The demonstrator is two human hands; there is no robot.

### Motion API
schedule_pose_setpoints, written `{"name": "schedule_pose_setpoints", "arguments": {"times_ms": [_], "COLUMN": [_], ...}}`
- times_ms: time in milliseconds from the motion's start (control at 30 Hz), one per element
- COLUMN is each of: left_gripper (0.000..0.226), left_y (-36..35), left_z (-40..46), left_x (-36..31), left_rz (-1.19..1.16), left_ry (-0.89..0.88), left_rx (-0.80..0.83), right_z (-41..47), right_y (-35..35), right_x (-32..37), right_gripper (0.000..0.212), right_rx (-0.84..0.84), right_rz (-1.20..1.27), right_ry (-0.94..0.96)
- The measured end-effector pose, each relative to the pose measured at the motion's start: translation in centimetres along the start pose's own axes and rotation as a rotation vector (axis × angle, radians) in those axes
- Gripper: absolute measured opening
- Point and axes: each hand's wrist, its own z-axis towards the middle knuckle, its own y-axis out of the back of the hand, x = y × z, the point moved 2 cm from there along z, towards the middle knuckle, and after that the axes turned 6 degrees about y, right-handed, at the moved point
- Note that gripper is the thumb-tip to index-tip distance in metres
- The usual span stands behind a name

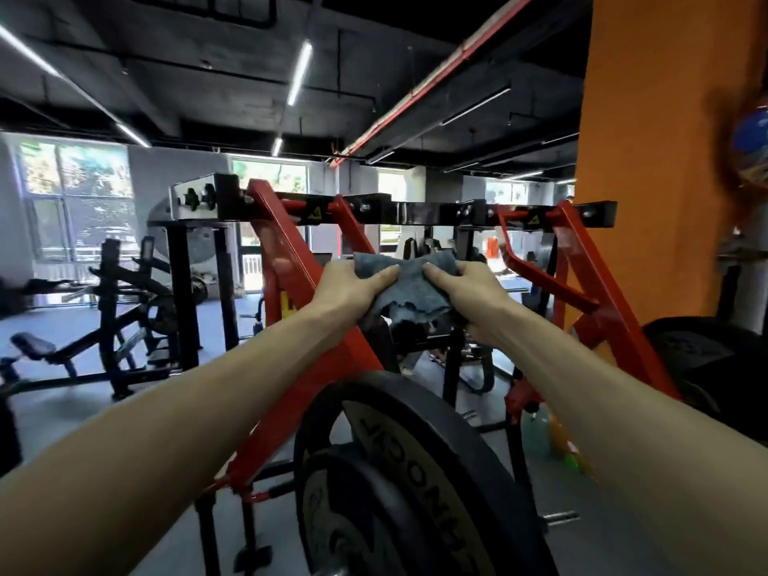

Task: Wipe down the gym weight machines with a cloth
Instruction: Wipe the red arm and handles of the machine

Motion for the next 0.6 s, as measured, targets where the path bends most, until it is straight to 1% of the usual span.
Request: {"name": "schedule_pose_setpoints", "arguments": {"times_ms": [33,100,200,300,367,433,500,533,600], "left_gripper": [0.022,0.023,0.011,0.013,0.004,0.013,0.013,0.016,0.043], "left_y": [-0.1,-1.4,-1.8,-2.2,-2.5,-3.2,-3.4,-3.5,-3.7], "left_z": [0.2,0.2,0.4,-0.1,-1.2,-2.5,-3.0,-3.2,-3.1], "left_x": [0.3,0.6,0.9,1.4,1.3,0.6,-0.1,-0.5,-0.5], "left_rz": [0.026,0.123,0.245,0.340,0.380,0.424,0.506,0.574,0.720], "left_ry": [0.005,0.024,0.069,0.116,0.169,0.207,0.237,0.277,0.355], "left_rx": [-0.014,-0.083,-0.163,-0.279,-0.319,-0.352,-0.397,-0.411,-0.429], "right_z": [0.6,2.3,3.9,5.0,5.3,5.6,5.3,5.2,5.3], "right_y": [0.1,1.0,1.0,0.8,0.4,0.1,-0.2,-0.3,-0.8], "right_x": [-0.6,-2.3,-4.1,-5.5,-6.2,-6.7,-6.8,-6.8,-7.3], "right_gripper": [0.018,0.020,0.018,0.012,0.013,0.024,0.036,0.037,0.033], "right_rx": [0.012,0.095,0.193,0.320,0.393,0.440,0.432,0.430,0.461], "right_rz": [0.003,0.025,0.078,0.093,0.091,0.039,-0.065,-0.115,-0.151], "right_ry": [-0.002,0.006,0.023,0.060,0.073,0.117,0.182,0.230,0.313]}}
